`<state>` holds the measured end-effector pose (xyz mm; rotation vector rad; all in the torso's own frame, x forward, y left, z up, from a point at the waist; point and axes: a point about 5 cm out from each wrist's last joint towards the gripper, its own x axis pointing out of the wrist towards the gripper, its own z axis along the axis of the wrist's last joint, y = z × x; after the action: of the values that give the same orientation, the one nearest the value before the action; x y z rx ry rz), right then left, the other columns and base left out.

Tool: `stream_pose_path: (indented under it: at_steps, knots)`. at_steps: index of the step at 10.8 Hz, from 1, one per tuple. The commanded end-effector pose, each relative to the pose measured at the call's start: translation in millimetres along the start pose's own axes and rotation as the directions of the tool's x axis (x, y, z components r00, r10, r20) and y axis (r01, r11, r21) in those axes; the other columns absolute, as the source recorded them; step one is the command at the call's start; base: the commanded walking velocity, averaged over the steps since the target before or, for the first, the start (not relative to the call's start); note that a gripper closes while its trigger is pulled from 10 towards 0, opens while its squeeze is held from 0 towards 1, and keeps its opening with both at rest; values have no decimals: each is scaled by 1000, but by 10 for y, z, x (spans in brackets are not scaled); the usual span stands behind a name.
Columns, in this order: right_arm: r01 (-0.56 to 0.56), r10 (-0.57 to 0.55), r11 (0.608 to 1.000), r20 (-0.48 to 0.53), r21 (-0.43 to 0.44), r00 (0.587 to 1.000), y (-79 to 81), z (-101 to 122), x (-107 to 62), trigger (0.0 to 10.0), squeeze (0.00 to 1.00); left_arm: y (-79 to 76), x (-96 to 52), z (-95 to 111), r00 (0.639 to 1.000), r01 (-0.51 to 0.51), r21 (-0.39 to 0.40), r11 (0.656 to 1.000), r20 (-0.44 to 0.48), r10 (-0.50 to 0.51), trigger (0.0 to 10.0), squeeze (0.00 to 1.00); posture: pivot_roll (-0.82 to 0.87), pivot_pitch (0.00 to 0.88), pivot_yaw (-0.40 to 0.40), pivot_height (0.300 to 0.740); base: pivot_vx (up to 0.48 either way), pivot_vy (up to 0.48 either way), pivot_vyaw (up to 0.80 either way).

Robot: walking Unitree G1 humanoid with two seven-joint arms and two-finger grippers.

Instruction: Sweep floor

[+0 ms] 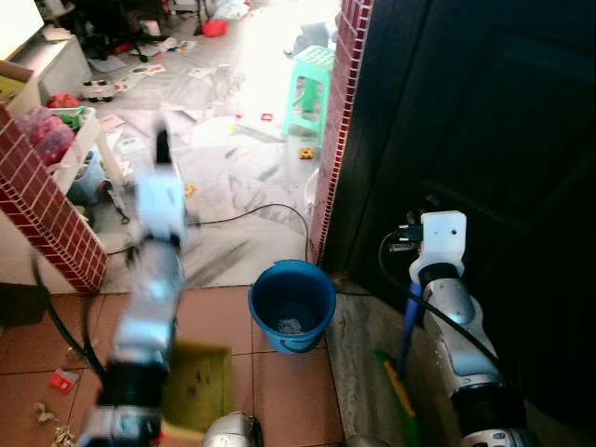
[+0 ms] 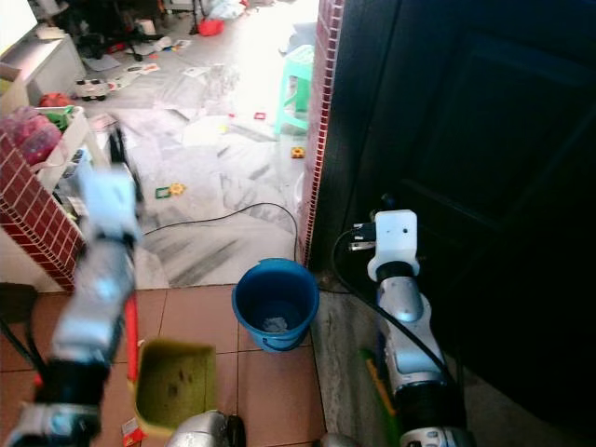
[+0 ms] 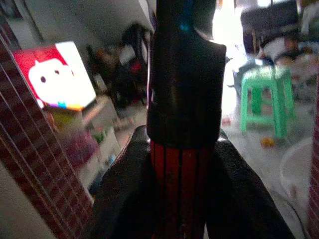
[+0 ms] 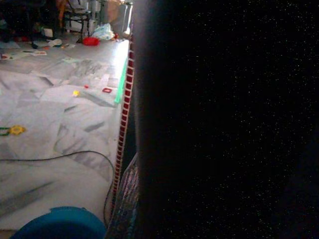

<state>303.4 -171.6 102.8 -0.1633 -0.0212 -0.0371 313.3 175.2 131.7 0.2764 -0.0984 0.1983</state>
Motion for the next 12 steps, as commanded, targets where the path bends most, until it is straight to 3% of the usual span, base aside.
stream_pose_path:
  at_steps: [1, 2, 5, 10, 12]
  knots:
    - [-14, 13, 1000, 38, 13, 999, 26, 81, 5, 10000, 0, -6, 7, 27, 1000, -8, -8, 1000, 20, 8, 10000, 0, -71, 23, 13, 740, 0, 0, 0]
    - [-15, 15, 1000, 30, 15, 999, 30, 59, -6, 10000, 0, -91, -49, -60, 999, 38, -58, 998, -19, -39, 10000, 0, -70, 23, 14, 740, 0, 0, 0]
    - [-22, 22, 1000, 31, 13, 999, 37, 64, -3, 10000, 0, -230, -86, -45, 994, 111, -83, 990, -1, -111, 10000, 0, -70, 23, 17, 740, 0, 480, 0]
    - [-37, 37, 999, 43, 6, 998, 61, 95, 32, 10000, 0, -354, -97, 133, 987, 159, -123, 980, 57, -153, 10000, 0, -68, 19, 13, 740, 0, 480, 0]
    - [-37, 37, 999, 44, 4, 998, 63, 97, 39, 10000, 0, -359, -92, 211, 985, 158, -132, 979, 86, -147, 10000, 0, -68, 20, 12, 740, 0, 0, 0]
